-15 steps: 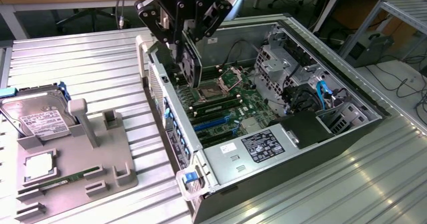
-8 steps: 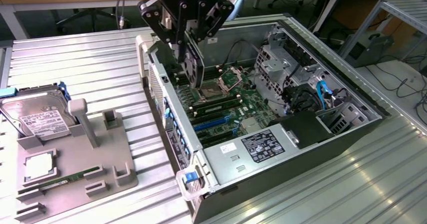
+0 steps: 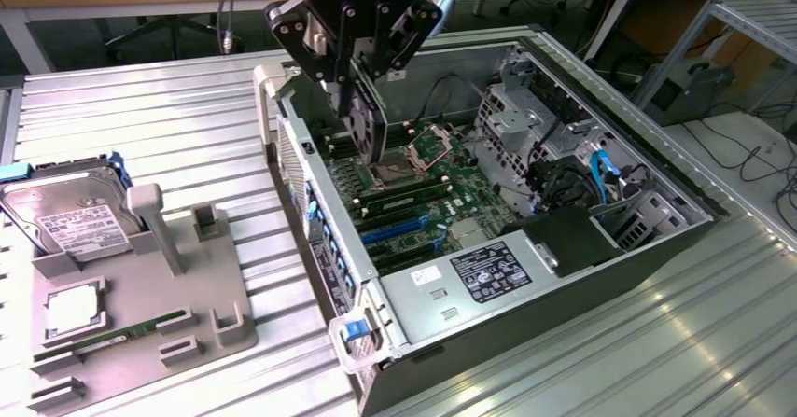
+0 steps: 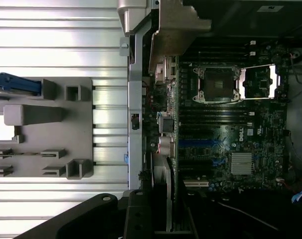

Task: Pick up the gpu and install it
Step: 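Pick up the gpu and move the gpu toward the slot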

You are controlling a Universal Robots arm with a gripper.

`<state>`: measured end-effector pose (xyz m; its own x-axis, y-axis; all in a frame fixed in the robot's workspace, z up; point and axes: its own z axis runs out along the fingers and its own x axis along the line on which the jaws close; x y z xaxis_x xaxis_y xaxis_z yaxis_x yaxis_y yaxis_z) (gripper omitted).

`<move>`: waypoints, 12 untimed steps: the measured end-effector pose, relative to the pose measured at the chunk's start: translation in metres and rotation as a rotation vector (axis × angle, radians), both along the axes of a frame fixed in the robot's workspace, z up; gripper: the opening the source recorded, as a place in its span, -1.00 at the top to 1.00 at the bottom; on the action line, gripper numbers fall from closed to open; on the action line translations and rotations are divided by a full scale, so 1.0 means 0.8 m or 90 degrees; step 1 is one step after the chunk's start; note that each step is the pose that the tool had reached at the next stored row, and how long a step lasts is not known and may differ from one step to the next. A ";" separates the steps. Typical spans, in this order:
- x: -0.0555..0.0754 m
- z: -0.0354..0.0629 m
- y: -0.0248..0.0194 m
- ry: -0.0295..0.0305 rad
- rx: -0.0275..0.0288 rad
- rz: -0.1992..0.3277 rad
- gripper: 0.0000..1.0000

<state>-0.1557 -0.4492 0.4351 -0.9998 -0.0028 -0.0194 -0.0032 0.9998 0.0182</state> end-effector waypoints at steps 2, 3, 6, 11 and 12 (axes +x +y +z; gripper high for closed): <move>0.002 0.000 0.0000 -0.0003 0.0000 0.000 0.44; 0.002 0.000 0.0000 -0.0005 0.0000 0.000 0.44; 0.004 -0.001 0.0000 -0.0008 0.0000 0.001 0.44; 0.007 -0.001 0.0000 -0.0014 0.0000 0.001 0.44; 0.008 -0.001 0.0000 -0.0015 0.0000 0.001 0.44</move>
<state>-0.1494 -0.4492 0.4341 -0.9998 -0.0045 -0.0218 -0.0049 0.9998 0.0182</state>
